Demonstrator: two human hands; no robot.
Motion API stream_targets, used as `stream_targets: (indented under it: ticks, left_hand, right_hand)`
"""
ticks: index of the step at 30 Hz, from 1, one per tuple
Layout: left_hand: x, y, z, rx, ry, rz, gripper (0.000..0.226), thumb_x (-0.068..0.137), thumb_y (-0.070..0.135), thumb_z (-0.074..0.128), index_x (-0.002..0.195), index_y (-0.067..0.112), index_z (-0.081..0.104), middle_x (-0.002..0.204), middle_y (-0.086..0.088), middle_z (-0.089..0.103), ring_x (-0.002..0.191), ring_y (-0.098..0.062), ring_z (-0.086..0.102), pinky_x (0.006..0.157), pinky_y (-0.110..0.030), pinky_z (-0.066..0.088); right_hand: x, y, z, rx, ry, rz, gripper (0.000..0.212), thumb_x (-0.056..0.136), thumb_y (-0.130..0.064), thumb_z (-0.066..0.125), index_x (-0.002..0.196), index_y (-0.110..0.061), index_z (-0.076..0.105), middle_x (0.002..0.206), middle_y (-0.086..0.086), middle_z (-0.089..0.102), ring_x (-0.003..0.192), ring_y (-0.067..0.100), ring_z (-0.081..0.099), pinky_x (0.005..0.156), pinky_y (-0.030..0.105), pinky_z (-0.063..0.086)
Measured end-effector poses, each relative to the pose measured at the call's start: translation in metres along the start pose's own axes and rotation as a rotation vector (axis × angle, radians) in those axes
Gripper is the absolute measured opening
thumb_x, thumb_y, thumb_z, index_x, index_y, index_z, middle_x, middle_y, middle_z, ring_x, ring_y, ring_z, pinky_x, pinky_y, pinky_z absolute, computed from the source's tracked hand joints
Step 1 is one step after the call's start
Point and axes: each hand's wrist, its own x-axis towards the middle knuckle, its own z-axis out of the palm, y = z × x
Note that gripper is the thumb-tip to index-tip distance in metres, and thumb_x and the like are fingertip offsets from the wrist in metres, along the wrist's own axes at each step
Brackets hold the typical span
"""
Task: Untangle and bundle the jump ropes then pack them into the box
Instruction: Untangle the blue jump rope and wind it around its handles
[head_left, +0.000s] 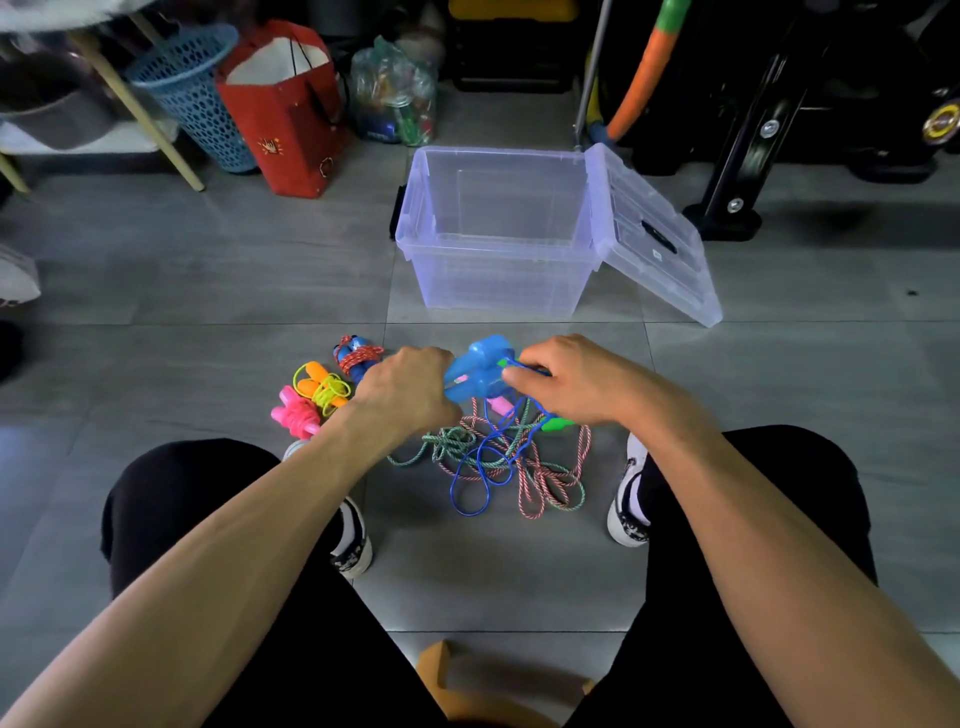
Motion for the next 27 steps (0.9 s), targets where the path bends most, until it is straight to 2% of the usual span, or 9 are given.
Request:
stream_targets:
  ticks: [3, 6, 9, 12, 16, 19, 22, 24, 27]
  left_hand:
    - [0.004, -0.009, -0.006, -0.36, 0.003, -0.1, 0.021, 0.073, 0.023, 0.07, 0.079, 0.015, 0.051, 0.064, -0.002, 0.057, 0.046, -0.021, 0.054, 0.045, -0.024, 0.042]
    - [0.004, -0.012, -0.011, -0.565, 0.048, -0.098, 0.016, 0.073, 0.017, 0.07, 0.081, 0.014, 0.057, 0.053, -0.002, 0.052, 0.034, -0.018, 0.045, 0.038, -0.023, 0.042]
    - [-0.002, -0.009, -0.016, -0.522, 0.031, 0.012, 0.018, 0.072, 0.018, 0.072, 0.079, 0.015, 0.055, 0.055, 0.003, 0.049, 0.042, -0.018, 0.046, 0.042, -0.028, 0.047]
    - [-0.01, -0.005, -0.02, -0.503, -0.031, 0.098, 0.023, 0.071, 0.015, 0.072, 0.072, 0.016, 0.049, 0.051, 0.007, 0.045, 0.041, -0.016, 0.043, 0.041, -0.025, 0.041]
    - [-0.015, -0.004, -0.028, -0.746, -0.148, 0.132, 0.018, 0.077, 0.004, 0.068, 0.079, 0.015, 0.053, 0.045, -0.001, 0.046, 0.034, -0.017, 0.039, 0.038, -0.022, 0.036]
    - [-0.018, -0.009, -0.033, -1.041, -0.274, 0.091, 0.021, 0.075, 0.004, 0.071, 0.09, 0.012, 0.058, 0.045, -0.006, 0.04, 0.031, -0.015, 0.032, 0.037, -0.021, 0.032]
    - [-0.015, -0.015, -0.031, -1.298, -0.362, 0.062, 0.048, 0.058, 0.018, 0.075, 0.099, 0.008, 0.051, 0.041, -0.003, 0.036, 0.028, -0.013, 0.026, 0.037, -0.02, 0.029]
    - [-0.014, -0.014, -0.029, -1.361, -0.37, 0.032, 0.049, 0.06, 0.016, 0.074, 0.1, 0.013, 0.047, 0.042, -0.002, 0.035, 0.028, -0.012, 0.025, 0.037, -0.02, 0.028]
    - [-0.012, -0.01, -0.027, -1.431, -0.37, -0.035, 0.033, 0.07, 0.016, 0.067, 0.094, 0.014, 0.045, 0.045, 0.0, 0.033, 0.029, -0.01, 0.024, 0.039, -0.02, 0.021]
  right_hand:
    - [0.003, 0.012, -0.005, 0.122, 0.003, 0.213, 0.045, 0.101, -0.035, 0.039, 0.071, -0.004, 0.054, 0.071, 0.008, 0.068, 0.072, 0.028, 0.069, 0.063, 0.031, 0.048]
    - [0.008, 0.025, -0.003, -0.061, -0.163, 0.358, 0.03, 0.094, -0.028, 0.048, 0.083, -0.007, 0.066, 0.087, 0.009, 0.073, 0.077, 0.025, 0.065, 0.066, 0.028, 0.045]
    - [0.009, 0.03, 0.002, -0.19, -0.15, 0.392, 0.051, 0.091, -0.042, 0.059, 0.126, -0.006, 0.05, 0.114, 0.012, 0.058, 0.107, 0.029, 0.058, 0.079, 0.032, 0.044]
    - [0.015, 0.023, 0.004, 0.058, -0.003, 0.195, 0.071, 0.09, -0.032, 0.064, 0.149, -0.014, 0.028, 0.145, 0.008, 0.046, 0.131, 0.021, 0.046, 0.1, 0.027, 0.038]
    - [0.027, 0.014, 0.021, 0.475, 0.111, 0.035, 0.019, 0.095, -0.017, 0.054, 0.109, -0.027, 0.061, 0.098, -0.005, 0.064, 0.09, 0.013, 0.057, 0.097, 0.041, 0.044]
    - [0.027, 0.007, 0.021, 0.764, 0.154, 0.014, 0.022, 0.099, -0.011, 0.047, 0.089, -0.022, 0.064, 0.075, -0.006, 0.067, 0.084, 0.014, 0.064, 0.093, 0.036, 0.048]
    - [0.023, -0.006, 0.019, 1.031, 0.191, 0.061, 0.028, 0.105, -0.016, 0.037, 0.087, -0.012, 0.058, 0.058, 0.001, 0.05, 0.056, 0.018, 0.057, 0.063, 0.029, 0.052]
    - [0.024, -0.009, 0.024, 0.804, 0.288, 0.067, 0.028, 0.105, -0.024, 0.035, 0.091, -0.013, 0.055, 0.061, 0.003, 0.044, 0.051, 0.015, 0.044, 0.056, 0.03, 0.04]
    - [0.022, -0.012, 0.036, 0.314, 0.288, 0.053, 0.033, 0.104, -0.04, 0.03, 0.102, -0.013, 0.048, 0.073, 0.006, 0.053, 0.072, 0.028, 0.053, 0.069, 0.04, 0.044]
